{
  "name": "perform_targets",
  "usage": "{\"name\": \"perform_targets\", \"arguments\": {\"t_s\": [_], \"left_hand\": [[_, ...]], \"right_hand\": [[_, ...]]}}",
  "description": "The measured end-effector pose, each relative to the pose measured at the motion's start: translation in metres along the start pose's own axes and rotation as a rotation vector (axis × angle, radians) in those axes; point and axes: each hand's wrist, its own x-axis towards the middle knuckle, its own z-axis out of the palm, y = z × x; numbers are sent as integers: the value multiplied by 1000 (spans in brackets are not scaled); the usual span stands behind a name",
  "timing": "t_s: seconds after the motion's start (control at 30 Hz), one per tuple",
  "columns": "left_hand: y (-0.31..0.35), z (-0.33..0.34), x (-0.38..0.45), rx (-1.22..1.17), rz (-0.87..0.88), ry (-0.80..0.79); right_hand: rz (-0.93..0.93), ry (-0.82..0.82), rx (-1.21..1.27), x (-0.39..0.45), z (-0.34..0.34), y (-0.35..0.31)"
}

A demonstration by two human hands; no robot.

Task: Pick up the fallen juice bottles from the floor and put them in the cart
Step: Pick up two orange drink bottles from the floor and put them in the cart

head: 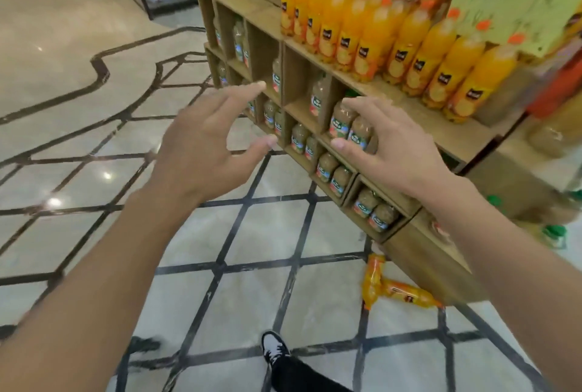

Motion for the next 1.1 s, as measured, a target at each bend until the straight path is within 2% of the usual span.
{"name": "perform_targets", "arguments": {"t_s": [0.3, 0.53, 0.8, 0.97, 1.1], "left_hand": [[107, 115, -46, -113, 133, -85], [193, 268, -72, -166, 146, -212], [227, 524, -120, -211, 76, -280], [201, 690, -166, -204, 88, -364], [163, 817, -208, -175, 30, -410]], "right_hand": [[251, 14, -11, -169, 15, 104], [433, 35, -3, -257, 69, 228], [590, -58, 36, -339, 230, 397], [634, -84, 46, -381, 362, 489], [642, -121, 2, -404, 474, 554]]}}
